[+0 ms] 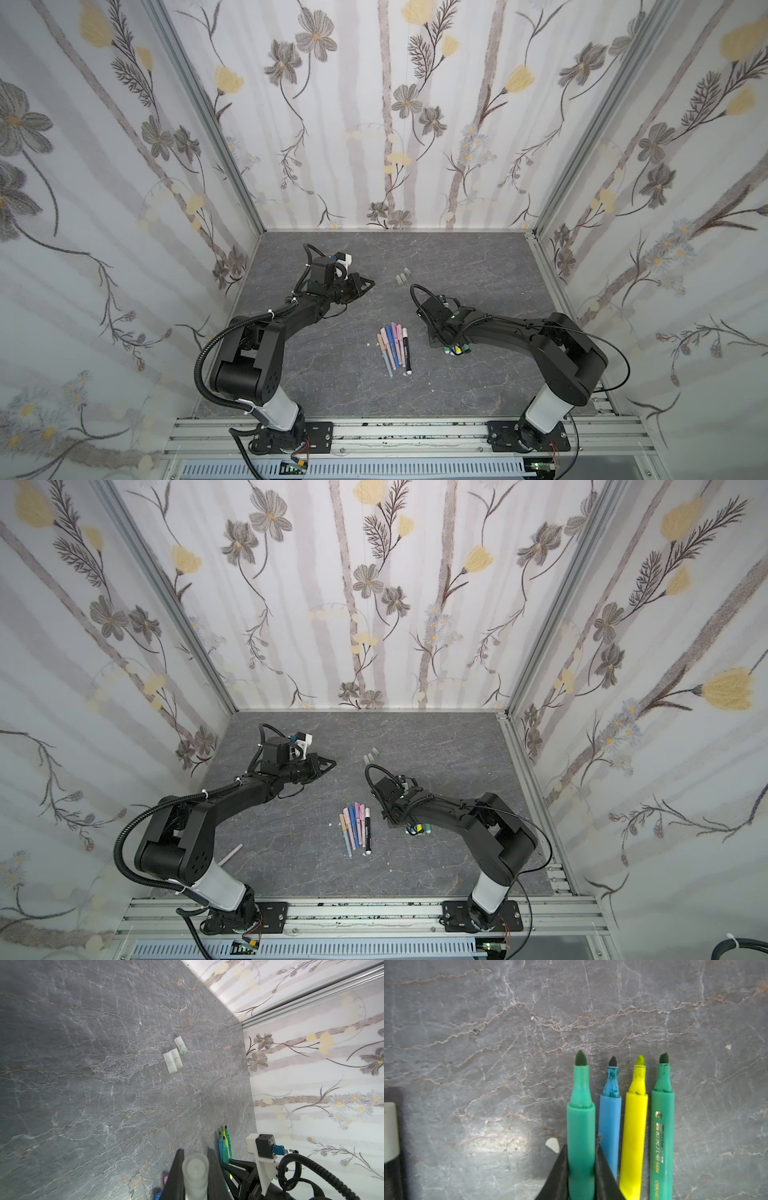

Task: Open the pen caps
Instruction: 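Lower the green highlighter beside the other highlighters while the left gripper carries the cap, then open the left gripper to drop the cap beside the other caps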

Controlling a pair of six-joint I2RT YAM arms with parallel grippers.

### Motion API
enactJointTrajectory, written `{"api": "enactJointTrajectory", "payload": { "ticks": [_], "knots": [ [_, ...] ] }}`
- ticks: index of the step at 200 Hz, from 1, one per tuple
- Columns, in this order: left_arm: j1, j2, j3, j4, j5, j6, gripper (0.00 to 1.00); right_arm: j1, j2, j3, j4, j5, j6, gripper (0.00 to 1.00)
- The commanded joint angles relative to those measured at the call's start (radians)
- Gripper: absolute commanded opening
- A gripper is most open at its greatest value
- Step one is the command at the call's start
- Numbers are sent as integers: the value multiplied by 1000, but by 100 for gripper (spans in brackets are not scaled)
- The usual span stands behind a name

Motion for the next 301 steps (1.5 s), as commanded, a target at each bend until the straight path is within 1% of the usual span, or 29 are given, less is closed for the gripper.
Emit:
{"api": "enactJointTrajectory", "payload": {
  "ticks": [1, 43, 66, 69, 79, 113, 143, 207, 217, 225, 301],
  "knots": [
    [1, 4, -3, 28, 6, -7, 0, 2, -17, -1, -22, 27, 9, 22],
    [-3, 25, -4, 48, 5, -17, 0, 2, -50, -3, -34, 38, 4, 24],
    [-16, 71, 19, 51, 3, -20, 0, 2, -93, -1, -35, 55, -2, 28],
    [-20, 78, 23, 54, 3, -20, 0, 2, -123, 0, -33, 59, -2, 28],
    [-29, 105, 38, 57, -1, -23, 0, 1, -155, 0, -33, 68, -6, 30],
    [-52, 213, 119, 49, -29, -33, 0, -11, -236, -3, -42, 79, -14, 34],
    [-69, 319, 219, -12, -30, -40, 0, -28, -277, -23, -47, 76, -25, 34],
    [-102, 456, 419, -159, -58, -26, 1, -62, -336, -104, -9, 57, -34, 34],
    [-105, 472, 425, -175, -67, -25, 2, -64, -340, -111, -3, 54, -37, 35],
    [-105, 488, 472, -184, -72, -27, 2, -68, -343, -116, -2, 51, -39, 34],
    [-123, 568, 555, -231, -71, -35, 8, -92, -369, -155, 14, 43, -64, 35]
  ]
}}
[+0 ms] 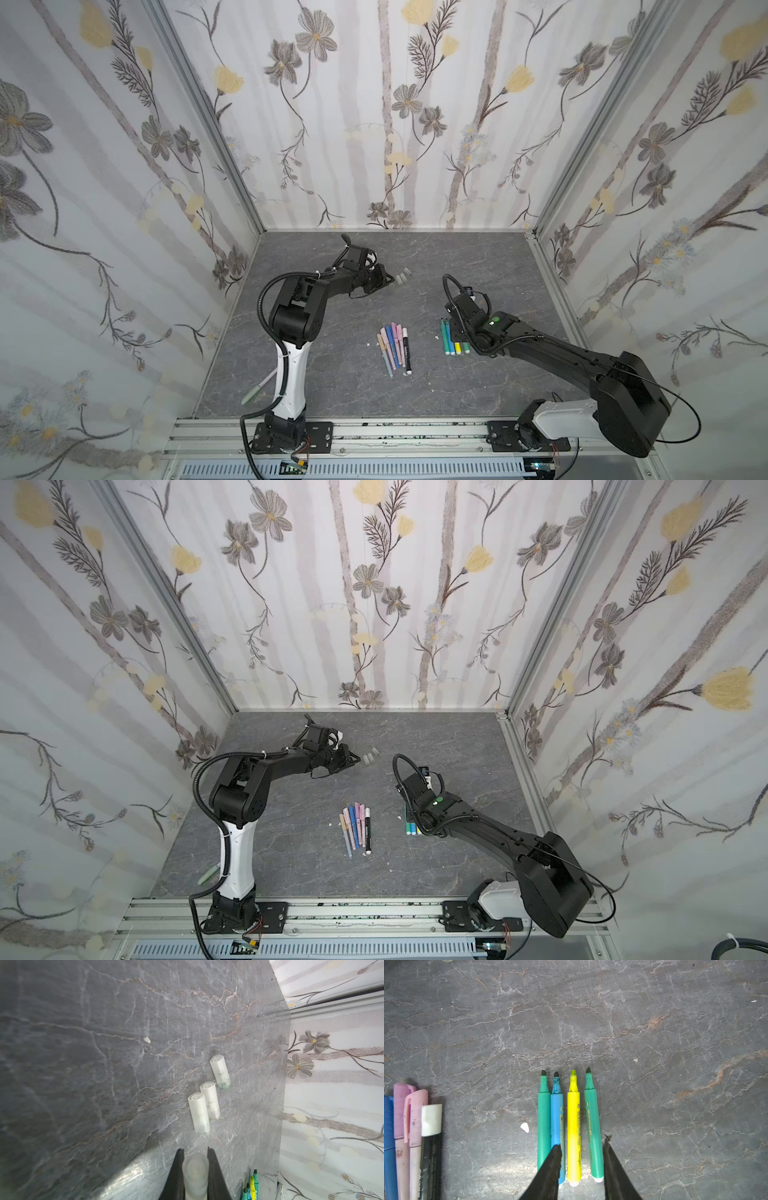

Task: Open the pen caps
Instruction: 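Open the left gripper to drop the cap beside the other caps, then move the right gripper to the black marker with white cap and grasp it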

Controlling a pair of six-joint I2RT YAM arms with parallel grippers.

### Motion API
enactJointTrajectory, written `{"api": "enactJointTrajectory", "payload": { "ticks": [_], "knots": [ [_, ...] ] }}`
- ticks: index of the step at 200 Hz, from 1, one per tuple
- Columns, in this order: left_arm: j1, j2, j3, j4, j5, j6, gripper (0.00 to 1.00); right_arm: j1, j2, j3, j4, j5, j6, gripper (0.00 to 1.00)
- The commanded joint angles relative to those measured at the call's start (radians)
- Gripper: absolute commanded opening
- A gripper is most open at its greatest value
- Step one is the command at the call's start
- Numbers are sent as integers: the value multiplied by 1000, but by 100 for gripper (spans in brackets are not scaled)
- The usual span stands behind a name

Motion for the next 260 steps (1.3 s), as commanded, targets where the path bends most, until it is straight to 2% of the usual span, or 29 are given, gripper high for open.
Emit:
{"api": "enactJointTrajectory", "payload": {
  "ticks": [1, 112, 178, 226, 260],
  "knots": [
    [-7, 15, 20, -24, -2, 3, 8, -4, -9, -9, 19, 6, -7, 35],
    [-25, 45, 64, -56, -6, 12, 21, -6, -12, -31, 34, -6, -8, 35],
    [-25, 42, 61, -55, -10, 14, 24, -6, -12, -37, 34, -11, -9, 35],
    [-23, -1, 45, -51, -18, 13, 24, -5, -20, -34, 50, -43, -14, 35],
    [-12, -116, -26, -46, -14, 21, 24, 14, -9, -19, 73, -79, -10, 35]
  ]
}}
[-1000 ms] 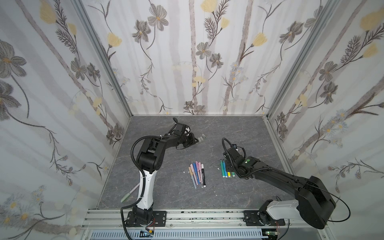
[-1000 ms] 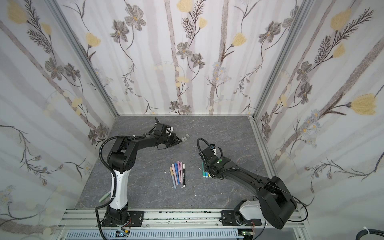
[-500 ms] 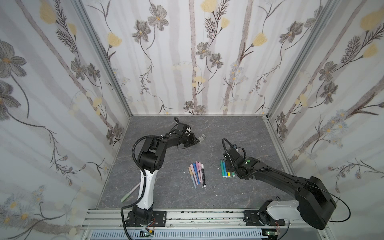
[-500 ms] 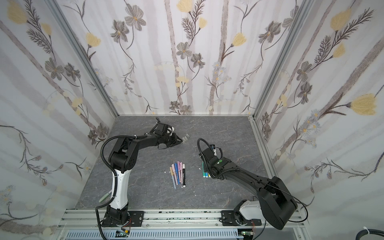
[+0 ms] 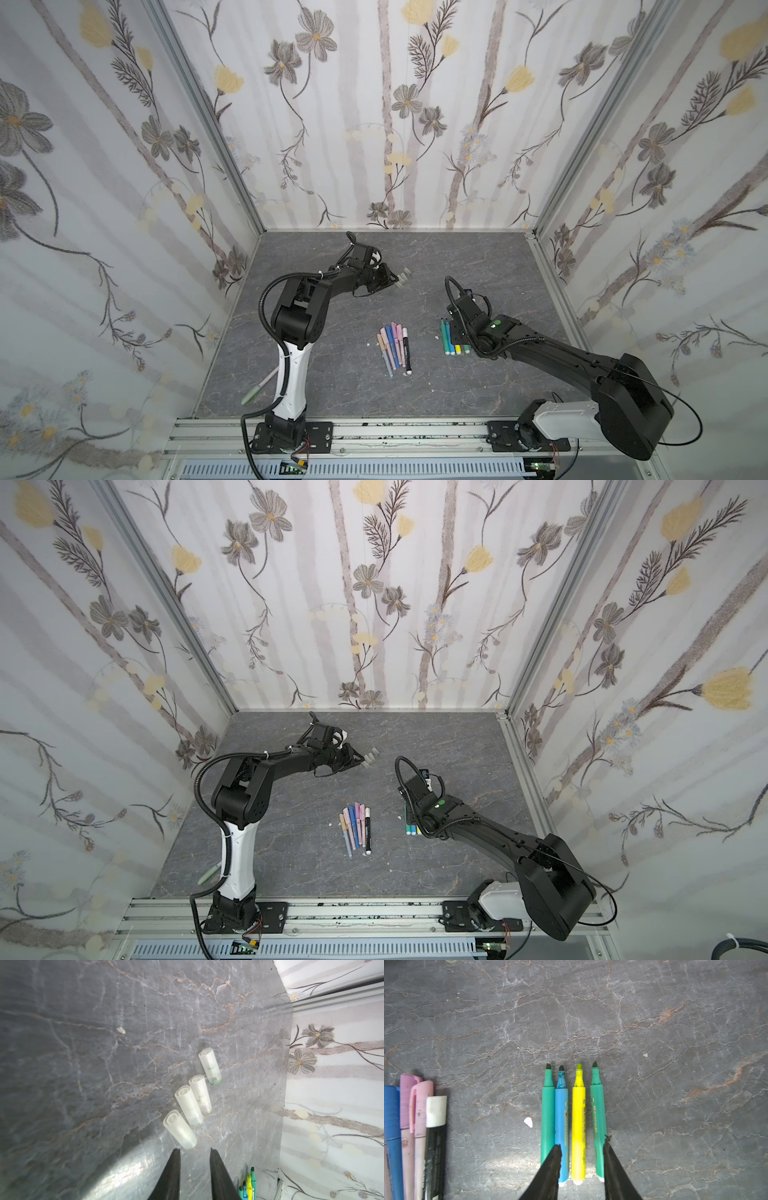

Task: Open the pen caps
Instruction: 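Move the right gripper to the black marker with white cap and grasp it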

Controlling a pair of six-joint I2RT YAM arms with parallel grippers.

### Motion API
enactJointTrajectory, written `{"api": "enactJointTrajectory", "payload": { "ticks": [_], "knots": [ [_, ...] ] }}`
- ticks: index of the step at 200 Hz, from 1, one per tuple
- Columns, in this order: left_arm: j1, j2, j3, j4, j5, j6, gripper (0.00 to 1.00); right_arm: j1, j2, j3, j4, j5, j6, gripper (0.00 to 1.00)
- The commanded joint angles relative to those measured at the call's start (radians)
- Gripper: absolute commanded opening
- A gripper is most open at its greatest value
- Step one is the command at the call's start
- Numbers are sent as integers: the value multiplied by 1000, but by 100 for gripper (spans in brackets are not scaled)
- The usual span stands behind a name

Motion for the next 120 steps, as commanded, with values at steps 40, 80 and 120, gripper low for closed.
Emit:
{"api": "enactJointTrajectory", "payload": {
  "ticks": [40, 80, 120],
  "knots": [
    [58, -267, -187, 3, 0, 42, 25, 115, 115, 102, 33, -46, 48, 35],
    [138, -431, -338, -1, -6, 75, 25, 230, 267, 224, 2, -54, 115, 35],
    [206, -497, -447, -8, 11, 122, 25, 277, 374, 292, -19, -64, 147, 35]
  ]
}}
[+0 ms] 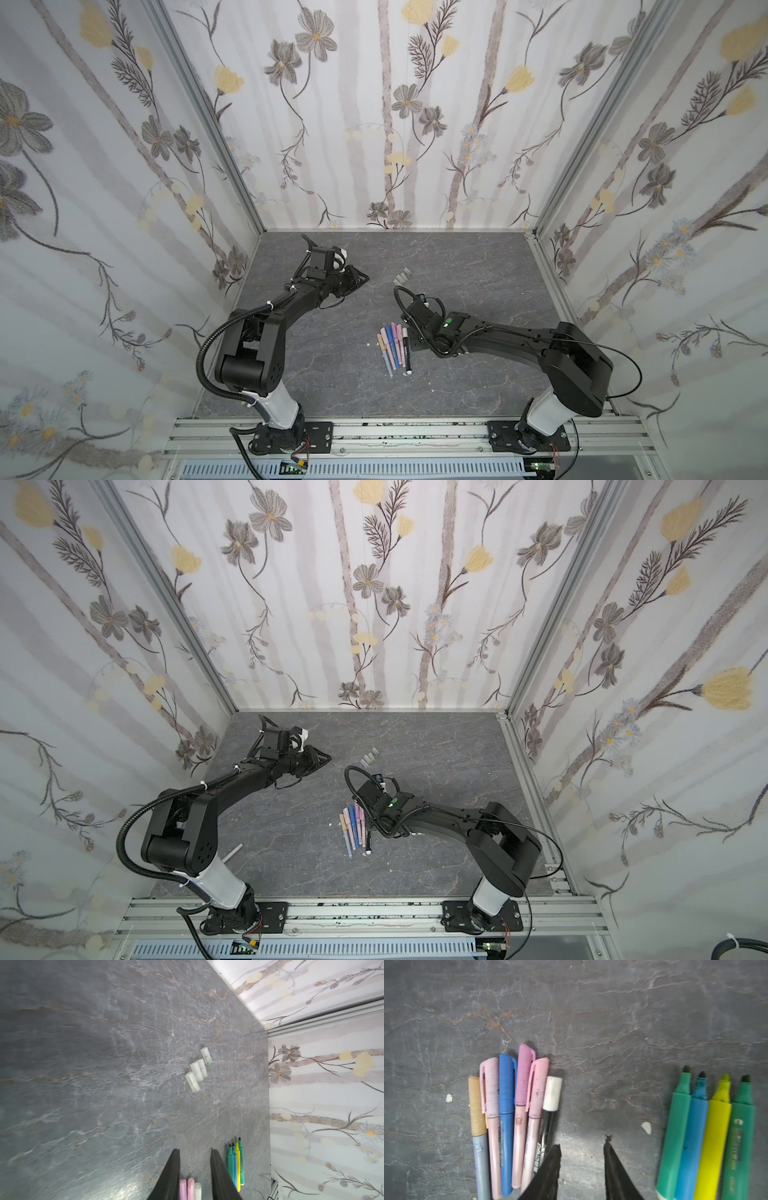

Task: Open the pen caps
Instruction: 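Move the right gripper to the black marker with white cap and grasp it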

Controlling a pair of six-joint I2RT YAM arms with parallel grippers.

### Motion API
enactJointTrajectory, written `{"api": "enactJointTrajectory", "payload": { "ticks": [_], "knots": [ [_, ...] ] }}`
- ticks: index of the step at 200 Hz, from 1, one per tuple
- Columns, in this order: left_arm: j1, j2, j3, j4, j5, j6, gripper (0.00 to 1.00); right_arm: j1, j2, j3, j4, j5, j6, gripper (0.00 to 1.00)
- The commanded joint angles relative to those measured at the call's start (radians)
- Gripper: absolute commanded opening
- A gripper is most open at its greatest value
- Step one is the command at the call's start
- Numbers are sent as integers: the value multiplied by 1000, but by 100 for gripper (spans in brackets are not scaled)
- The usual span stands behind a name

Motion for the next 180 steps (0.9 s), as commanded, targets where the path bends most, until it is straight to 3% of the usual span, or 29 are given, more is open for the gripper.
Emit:
{"api": "enactJointTrajectory", "payload": {
  "ticks": [1, 180],
  "knots": [
    [27, -21, -40, -5, 12, 48, 25, 16, 28, 30, -31, -2, 44, 35],
    [74, -10, -122, 84, 77, 44, 25, 61, 133, 55, -26, -48, 91, 33]
  ]
}}
